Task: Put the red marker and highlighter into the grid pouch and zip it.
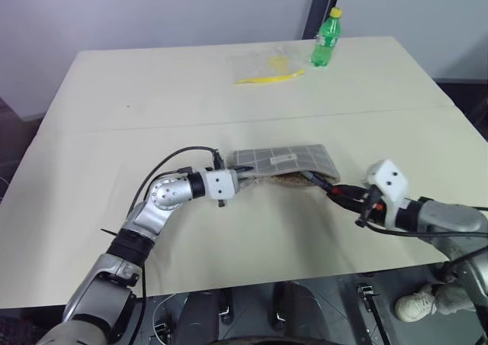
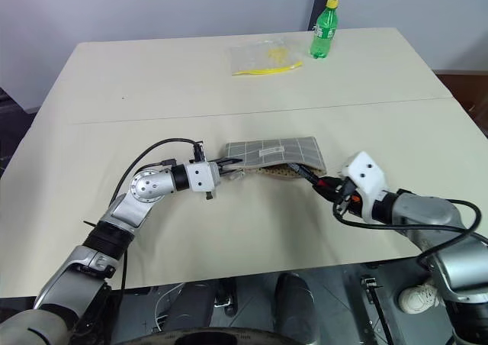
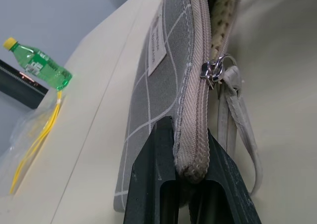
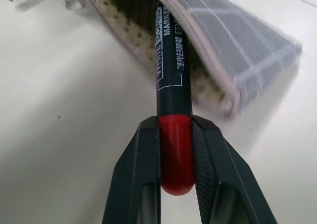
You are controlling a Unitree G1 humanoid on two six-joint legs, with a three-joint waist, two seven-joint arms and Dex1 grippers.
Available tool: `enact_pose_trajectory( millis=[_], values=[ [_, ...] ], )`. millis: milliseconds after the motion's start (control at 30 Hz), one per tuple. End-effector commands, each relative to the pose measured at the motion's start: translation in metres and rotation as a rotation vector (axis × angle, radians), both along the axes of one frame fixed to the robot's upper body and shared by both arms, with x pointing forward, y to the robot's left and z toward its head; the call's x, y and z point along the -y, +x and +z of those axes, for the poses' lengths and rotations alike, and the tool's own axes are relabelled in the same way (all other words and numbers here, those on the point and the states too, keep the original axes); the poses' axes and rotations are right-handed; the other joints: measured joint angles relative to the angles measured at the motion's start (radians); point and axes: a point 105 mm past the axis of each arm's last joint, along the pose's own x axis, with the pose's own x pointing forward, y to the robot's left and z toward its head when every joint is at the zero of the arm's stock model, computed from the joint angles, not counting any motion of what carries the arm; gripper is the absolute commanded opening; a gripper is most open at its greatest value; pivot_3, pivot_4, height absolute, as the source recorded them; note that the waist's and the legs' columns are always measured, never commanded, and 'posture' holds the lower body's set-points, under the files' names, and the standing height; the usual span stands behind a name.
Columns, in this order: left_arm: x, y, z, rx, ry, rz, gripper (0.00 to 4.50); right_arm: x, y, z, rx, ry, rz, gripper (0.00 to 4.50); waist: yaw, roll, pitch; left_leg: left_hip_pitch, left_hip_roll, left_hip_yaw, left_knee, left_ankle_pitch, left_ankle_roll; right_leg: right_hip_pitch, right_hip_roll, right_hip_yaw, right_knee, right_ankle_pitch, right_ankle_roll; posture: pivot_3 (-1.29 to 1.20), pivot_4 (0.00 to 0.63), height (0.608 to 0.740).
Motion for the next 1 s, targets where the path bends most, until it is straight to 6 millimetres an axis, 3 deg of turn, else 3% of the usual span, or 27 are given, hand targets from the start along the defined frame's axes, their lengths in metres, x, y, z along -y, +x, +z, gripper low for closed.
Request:
enact_pose_trajectory(
  millis=[33,133,367,433,500,600,667,767,900,1000],
  values=[
    [0.014,-0.002,0.013,0.043,-0.008,-0.049,0.0,-0.015,0.011,0.002,0.085,-0.126,0.07,0.31,0.001,0.0,0.0,0.0,0.0,0.0,0.0,0.0,0.0,0.0,0.0,0.0,0.0,0.0,0.0,0.0,0.15,0.74],
    [0.019,0.0,0.019,0.054,-0.014,-0.058,0.0,-0.044,0.026,0.005,0.14,-0.105,0.103,0.31,-0.002,-0.001,0.0,0.0,0.0,0.0,0.001,0.0,0.0,0.0,0.0,0.0,0.0,0.0,0.0,0.0,0.15,0.74],
    [0.019,-0.003,0.017,0.045,-0.017,-0.062,0.0,-0.059,0.041,0.012,0.217,-0.158,0.145,0.31,0.0,0.0,0.0,-0.002,0.0,0.0,0.001,0.002,0.002,0.0,0.0,0.0,0.002,0.002,0.003,0.0,0.15,0.74],
    [0.019,-0.003,0.017,0.037,-0.031,-0.059,0.0,-0.063,0.04,0.011,0.234,-0.164,0.181,1.37,0.001,0.0,0.0,-0.002,0.0,0.001,0.001,0.002,0.002,0.001,0.0,0.0,0.002,0.002,0.003,0.0,0.15,0.74],
    [0.018,-0.003,0.018,0.023,-0.052,-0.045,0.0,-0.052,0.042,0.01,0.289,-0.221,0.168,2.28,0.001,0.0,0.0,-0.002,0.0,0.001,0.001,0.002,0.002,0.001,0.0,0.0,0.002,0.002,0.003,0.0,0.15,0.74],
    [0.016,-0.001,0.02,-0.004,-0.084,-0.024,0.0,-0.046,0.029,0.028,0.258,0.0,0.109,3.79,0.003,0.0,0.0,-0.002,0.0,0.0,0.001,0.002,0.002,0.001,0.0,0.0,0.002,0.002,0.003,0.0,0.15,0.74],
    [0.015,-0.001,0.019,-0.016,-0.087,-0.021,0.0,-0.045,0.014,0.047,0.22,0.193,0.099,3.79,0.001,-0.001,0.0,-0.002,0.0,0.0,0.001,0.002,0.002,0.001,0.0,0.0,0.002,0.002,0.003,0.0,0.15,0.74],
    [0.014,-0.003,0.015,-0.027,-0.07,-0.026,0.0,-0.041,-0.011,0.059,0.146,0.307,0.143,3.79,0.001,0.0,0.0,-0.002,0.0,0.0,0.001,0.002,0.002,0.002,0.0,0.0,0.003,0.002,0.003,0.0,0.15,0.74],
    [0.017,-0.002,0.013,-0.038,-0.068,-0.027,0.0,-0.035,-0.031,0.055,0.02,0.411,0.139,3.79,0.003,-0.001,0.0,-0.001,0.001,0.0,0.001,0.001,0.0,0.003,0.001,0.0,0.002,0.002,0.003,0.0,0.15,0.74],
    [0.026,-0.001,0.014,-0.038,-0.06,-0.042,0.0,-0.05,-0.046,0.038,-0.094,0.503,0.15,3.79,0.002,-0.001,0.0,0.0,0.001,-0.001,0.001,0.0,0.0,0.002,0.0,0.0,0.002,0.001,0.001,0.0,0.15,0.74]
  ],
)
